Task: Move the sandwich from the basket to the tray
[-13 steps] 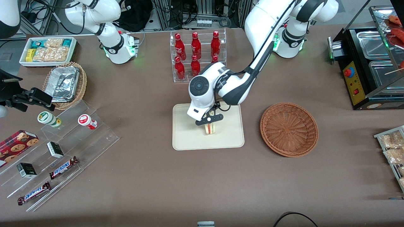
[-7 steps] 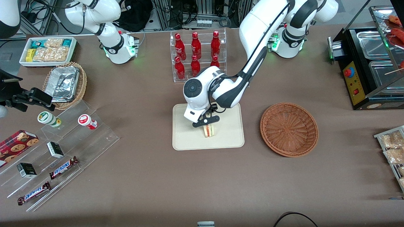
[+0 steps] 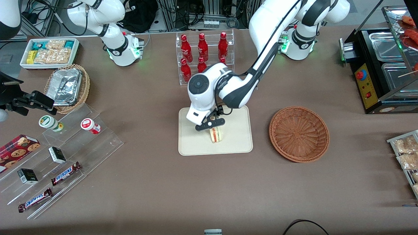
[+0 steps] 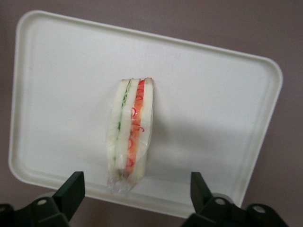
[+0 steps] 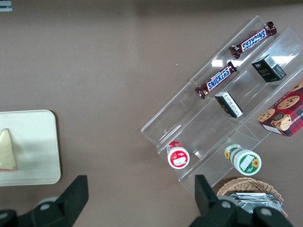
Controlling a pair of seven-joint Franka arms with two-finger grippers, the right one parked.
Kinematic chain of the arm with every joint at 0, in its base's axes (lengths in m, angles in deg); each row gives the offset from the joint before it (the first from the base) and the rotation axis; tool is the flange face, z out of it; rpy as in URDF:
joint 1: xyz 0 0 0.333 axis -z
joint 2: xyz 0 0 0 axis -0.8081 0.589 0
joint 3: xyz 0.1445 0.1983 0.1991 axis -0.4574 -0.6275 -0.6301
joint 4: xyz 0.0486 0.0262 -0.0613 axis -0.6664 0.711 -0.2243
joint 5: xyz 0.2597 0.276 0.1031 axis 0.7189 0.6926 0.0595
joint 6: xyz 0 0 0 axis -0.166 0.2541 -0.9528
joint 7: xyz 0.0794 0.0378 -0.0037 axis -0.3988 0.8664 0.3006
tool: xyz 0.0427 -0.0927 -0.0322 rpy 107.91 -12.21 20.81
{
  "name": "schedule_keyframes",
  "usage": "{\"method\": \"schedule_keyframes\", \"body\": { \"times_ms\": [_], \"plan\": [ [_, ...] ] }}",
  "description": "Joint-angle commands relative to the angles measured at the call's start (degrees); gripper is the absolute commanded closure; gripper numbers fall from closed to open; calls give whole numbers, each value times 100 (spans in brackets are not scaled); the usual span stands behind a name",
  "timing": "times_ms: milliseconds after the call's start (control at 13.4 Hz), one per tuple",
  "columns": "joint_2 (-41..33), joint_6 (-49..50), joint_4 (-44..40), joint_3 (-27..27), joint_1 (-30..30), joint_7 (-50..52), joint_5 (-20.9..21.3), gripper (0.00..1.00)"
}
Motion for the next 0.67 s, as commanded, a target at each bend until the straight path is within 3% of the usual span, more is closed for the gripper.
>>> {"method": "schedule_keyframes", "body": {
  "times_ms": [0,299,598],
  "plan": [
    [-471,455,146,-82,24,43,94,0],
    [-849,1132,181,-222,-422,-96,-2,0],
    [-1428,1141,874,-214,-1038,-632,-28,0]
  ]
}}
